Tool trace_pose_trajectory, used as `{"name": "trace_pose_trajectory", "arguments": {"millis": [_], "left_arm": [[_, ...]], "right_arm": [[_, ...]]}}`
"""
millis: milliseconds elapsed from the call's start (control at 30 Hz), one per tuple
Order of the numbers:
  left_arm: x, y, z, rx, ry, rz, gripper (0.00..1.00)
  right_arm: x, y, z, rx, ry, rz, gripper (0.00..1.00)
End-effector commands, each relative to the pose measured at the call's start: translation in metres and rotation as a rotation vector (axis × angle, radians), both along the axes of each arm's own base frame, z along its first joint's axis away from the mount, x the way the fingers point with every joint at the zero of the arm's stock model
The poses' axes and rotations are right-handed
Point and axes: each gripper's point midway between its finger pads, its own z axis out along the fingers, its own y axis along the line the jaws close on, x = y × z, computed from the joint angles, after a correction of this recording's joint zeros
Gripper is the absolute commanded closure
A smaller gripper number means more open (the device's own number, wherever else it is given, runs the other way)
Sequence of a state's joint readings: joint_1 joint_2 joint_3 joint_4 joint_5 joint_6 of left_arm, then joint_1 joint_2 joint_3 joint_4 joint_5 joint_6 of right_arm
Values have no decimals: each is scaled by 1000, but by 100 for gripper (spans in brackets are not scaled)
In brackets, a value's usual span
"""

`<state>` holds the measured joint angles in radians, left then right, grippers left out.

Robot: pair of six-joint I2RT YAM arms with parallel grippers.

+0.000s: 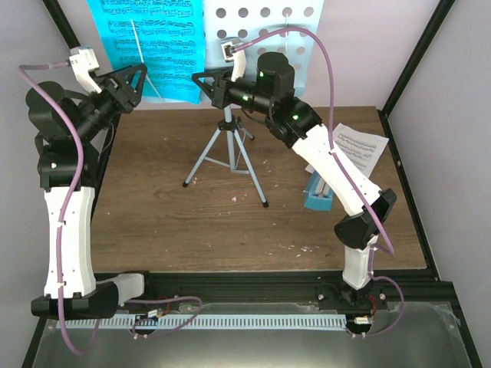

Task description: Pack up the instrument practice props

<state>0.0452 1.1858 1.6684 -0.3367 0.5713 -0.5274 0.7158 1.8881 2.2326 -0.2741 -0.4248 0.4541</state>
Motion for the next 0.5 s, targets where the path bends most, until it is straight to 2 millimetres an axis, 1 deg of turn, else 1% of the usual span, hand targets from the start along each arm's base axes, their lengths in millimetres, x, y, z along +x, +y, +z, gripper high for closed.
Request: {"name": "trace_pose_trajectory", "arguments": {"millis": [0,200,367,467], "left_arm": [[1,-3,21,-1,-54,-20,50],[13,-2,25,-3,-53,-19,58],[18,-7,31,-9,-72,-57,71],[21,-9,30,-8,-72,-68,75]], "right_arm": [[0,-1,15,22,-39,-14,99],[-1,0,14,17,-47,-12,99],[0,0,12,12,-48,-14,99],[1,1,12,13,-48,-15,99]]}}
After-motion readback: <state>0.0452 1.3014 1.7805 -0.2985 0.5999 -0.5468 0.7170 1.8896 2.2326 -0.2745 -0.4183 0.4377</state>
